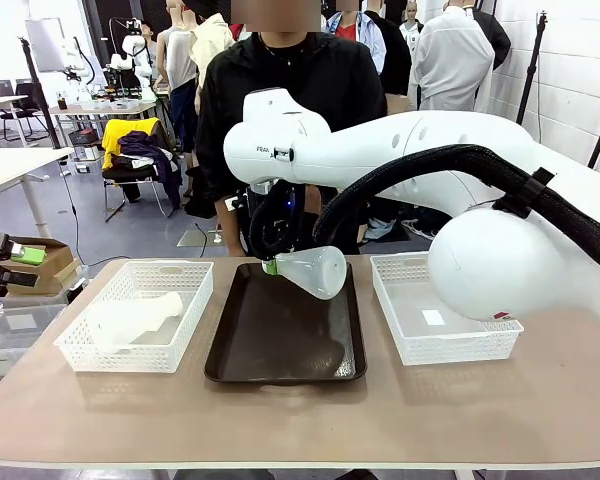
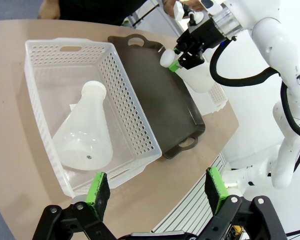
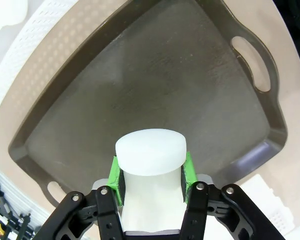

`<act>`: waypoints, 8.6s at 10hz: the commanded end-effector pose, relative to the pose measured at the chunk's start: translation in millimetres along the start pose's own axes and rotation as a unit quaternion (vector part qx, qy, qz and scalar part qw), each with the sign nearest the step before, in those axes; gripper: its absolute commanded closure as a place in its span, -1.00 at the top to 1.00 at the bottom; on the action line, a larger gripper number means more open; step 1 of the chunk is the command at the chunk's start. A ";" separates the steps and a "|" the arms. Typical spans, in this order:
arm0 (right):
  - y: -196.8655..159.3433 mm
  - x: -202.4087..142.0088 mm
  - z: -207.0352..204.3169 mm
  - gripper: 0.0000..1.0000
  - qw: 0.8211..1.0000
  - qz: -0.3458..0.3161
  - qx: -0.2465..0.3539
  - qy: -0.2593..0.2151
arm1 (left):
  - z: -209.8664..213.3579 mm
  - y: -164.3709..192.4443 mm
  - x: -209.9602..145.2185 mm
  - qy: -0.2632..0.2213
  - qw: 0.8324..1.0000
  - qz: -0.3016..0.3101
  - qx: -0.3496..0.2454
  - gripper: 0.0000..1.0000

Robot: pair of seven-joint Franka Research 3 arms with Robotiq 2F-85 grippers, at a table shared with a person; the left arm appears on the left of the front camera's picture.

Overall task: Prepare the laboratory tools.
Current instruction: While moving the picked Big flask to the Handle tray indicated by the person, stop as directed by the person, then place the picked Big flask upright in the Handle tray as instructed by the person.

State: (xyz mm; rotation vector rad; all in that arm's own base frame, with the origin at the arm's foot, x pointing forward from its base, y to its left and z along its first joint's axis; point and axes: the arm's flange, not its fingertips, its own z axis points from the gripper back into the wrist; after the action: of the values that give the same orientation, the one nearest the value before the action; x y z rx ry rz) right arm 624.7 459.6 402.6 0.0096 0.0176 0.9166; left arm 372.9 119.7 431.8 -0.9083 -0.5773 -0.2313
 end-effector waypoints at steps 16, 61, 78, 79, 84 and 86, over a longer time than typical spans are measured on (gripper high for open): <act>0.5 -0.2 0.6 -1.00 1.000 0.000 0.000 -0.001 | 1.8 0.5 0.2 -0.007 1.000 -0.002 -0.005 1.00; -44.2 -115.4 -64.1 -1.00 0.728 0.132 0.094 -0.666 | 1.8 0.5 0.2 -0.007 1.000 -0.002 -0.005 1.00; -49.6 -106.3 -99.0 0.94 0.741 0.115 0.118 -0.651 | 1.8 0.5 0.2 -0.007 1.000 -0.002 -0.005 1.00; -50.3 -107.0 -99.2 1.00 0.743 0.115 0.118 -0.649 | 1.8 0.5 0.2 -0.007 1.000 -0.002 -0.005 1.00; -51.9 -122.4 -84.5 1.00 0.782 0.109 0.103 -0.605 | 1.8 0.5 0.2 -0.007 1.000 -0.002 -0.005 1.00; -54.4 -123.9 -74.1 1.00 0.800 0.110 0.084 -0.583 | 1.8 0.5 0.2 -0.007 1.000 -0.002 -0.005 1.00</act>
State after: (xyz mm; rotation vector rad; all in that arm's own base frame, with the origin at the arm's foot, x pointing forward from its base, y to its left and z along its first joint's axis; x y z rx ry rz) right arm 595.4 329.5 315.2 0.8005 -1.1261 0.9902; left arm 372.5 120.2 431.9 -0.9100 -0.5772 -0.2306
